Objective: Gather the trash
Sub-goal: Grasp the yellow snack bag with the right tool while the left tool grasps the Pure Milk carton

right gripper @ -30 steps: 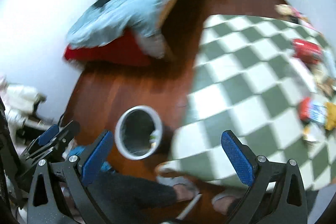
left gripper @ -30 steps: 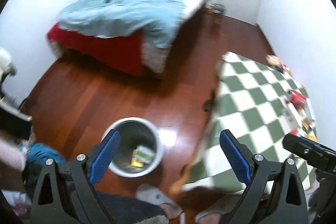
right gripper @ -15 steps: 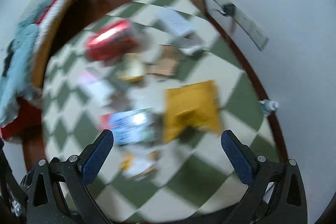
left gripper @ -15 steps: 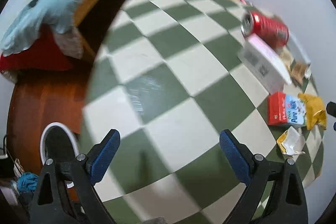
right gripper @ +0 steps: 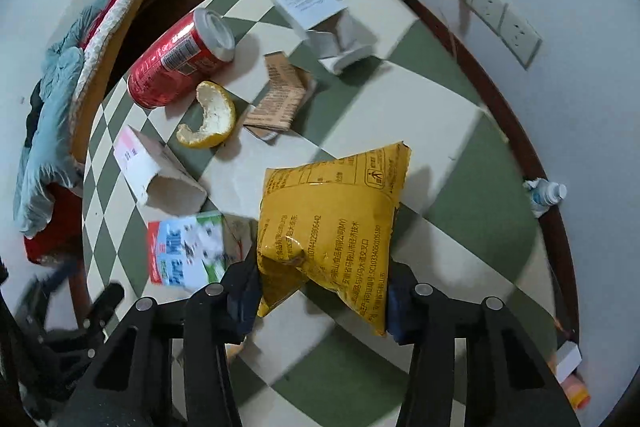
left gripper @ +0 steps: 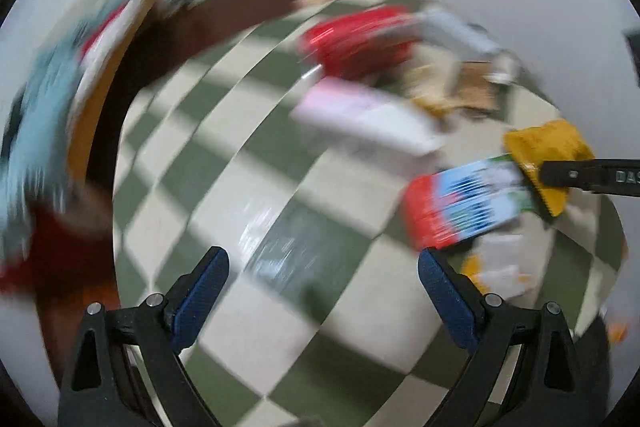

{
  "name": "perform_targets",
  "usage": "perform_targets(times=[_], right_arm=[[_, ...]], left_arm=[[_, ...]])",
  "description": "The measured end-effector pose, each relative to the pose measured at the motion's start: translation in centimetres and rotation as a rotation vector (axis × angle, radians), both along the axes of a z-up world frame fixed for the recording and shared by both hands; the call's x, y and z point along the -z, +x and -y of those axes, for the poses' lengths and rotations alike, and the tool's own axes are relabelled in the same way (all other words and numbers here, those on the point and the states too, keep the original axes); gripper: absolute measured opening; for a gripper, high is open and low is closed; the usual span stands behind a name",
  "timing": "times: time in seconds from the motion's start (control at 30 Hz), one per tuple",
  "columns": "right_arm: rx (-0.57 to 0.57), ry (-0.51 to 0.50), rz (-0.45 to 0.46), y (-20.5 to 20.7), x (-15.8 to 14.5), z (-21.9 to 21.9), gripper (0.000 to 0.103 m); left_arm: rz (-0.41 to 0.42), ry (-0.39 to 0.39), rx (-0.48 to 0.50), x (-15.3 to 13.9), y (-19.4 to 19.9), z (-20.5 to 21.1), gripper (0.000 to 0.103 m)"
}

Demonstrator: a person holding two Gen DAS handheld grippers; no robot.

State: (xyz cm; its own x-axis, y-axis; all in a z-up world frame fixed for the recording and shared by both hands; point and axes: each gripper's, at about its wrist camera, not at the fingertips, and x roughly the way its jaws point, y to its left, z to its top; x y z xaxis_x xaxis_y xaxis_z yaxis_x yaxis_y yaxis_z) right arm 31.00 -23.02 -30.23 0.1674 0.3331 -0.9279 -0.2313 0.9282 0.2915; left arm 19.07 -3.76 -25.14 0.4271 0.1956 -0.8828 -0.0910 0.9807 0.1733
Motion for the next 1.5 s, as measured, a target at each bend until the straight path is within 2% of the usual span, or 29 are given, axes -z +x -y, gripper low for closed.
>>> perform_targets(times=[0.13, 0.23, 0.27, 0.3, 0.37, 0.57, 0.77, 0.9, 1.0, 1.03, 1.13, 1.17, 1.27, 1.37, 1.5], right_arm=[[0.029, -0.001, -0.012, -1.4, -0.7, 2.0, 0.051], [0.043, -0.012, -0.023, -1.6, -0.5, 3.1, 0.051], [0.050, -0.011, -0.028, -1.6, -0.4, 3.6, 0.051], [0.056, -0.009, -0.032, -1.6, -0.3, 3.9, 0.051], [0.058, -0.009, -0.038, -1.6, -0.2, 4.0, 0.051], [0.059, 0.012, -0.067, -1.7, 0.2, 4.3, 0.051], [0.064, 0.013, -0.068, -1.5, -0.1, 4.8, 0.051], [0.055, 0.011, -0.074, -1.6, -0.1, 4.7, 0.051], [0.053, 0.005, -0.083, -1.5, 0.2, 4.6, 0.051], [0.054, 0.004, -0.084, -1.5, 0.3, 4.6, 0.051], [0.052, 0.000, -0.074, -1.6, 0.2, 4.4, 0.051], [0.048, 0.004, -0.072, -1.7, 0.2, 4.3, 0.051], [0.037, 0.007, -0.060, -2.0, -0.1, 4.0, 0.050], [0.028, 0.018, -0.044, -2.4, -0.4, 3.6, 0.049], [0.012, 0.022, -0.006, -3.2, -1.4, 2.8, 0.048]], left_arm=[[-0.020, 0.059, 0.286, -0.8, 2.6, 4.8, 0.096], [-0.100, 0.056, 0.435, 0.3, 4.8, 6.8, 0.094], [-0.138, 0.065, 0.467, 1.1, 5.6, 7.2, 0.086], [-0.171, 0.070, 0.489, 1.7, 6.1, 7.5, 0.085], [-0.188, 0.018, 0.523, 1.7, 6.9, 7.7, 0.084], [-0.275, -0.012, 0.624, 2.1, 7.2, 8.8, 0.084], [-0.320, 0.010, 0.651, 2.5, 7.1, 9.1, 0.084], [-0.371, -0.017, 0.667, 2.9, 6.9, 9.1, 0.084], [-0.399, 0.039, 0.670, 4.6, 7.2, 9.0, 0.084], [-0.394, 0.029, 0.661, 4.7, 7.3, 8.9, 0.084], [-0.353, -0.017, 0.602, 4.0, 7.6, 8.4, 0.065], [-0.342, -0.047, 0.583, 3.6, 7.7, 8.2, 0.061], [-0.302, -0.060, 0.558, 2.8, 7.2, 8.0, 0.057], [-0.262, -0.038, 0.509, 2.4, 6.1, 7.8, 0.056], [-0.176, -0.059, 0.383, 1.0, 4.5, 6.2, 0.055]])
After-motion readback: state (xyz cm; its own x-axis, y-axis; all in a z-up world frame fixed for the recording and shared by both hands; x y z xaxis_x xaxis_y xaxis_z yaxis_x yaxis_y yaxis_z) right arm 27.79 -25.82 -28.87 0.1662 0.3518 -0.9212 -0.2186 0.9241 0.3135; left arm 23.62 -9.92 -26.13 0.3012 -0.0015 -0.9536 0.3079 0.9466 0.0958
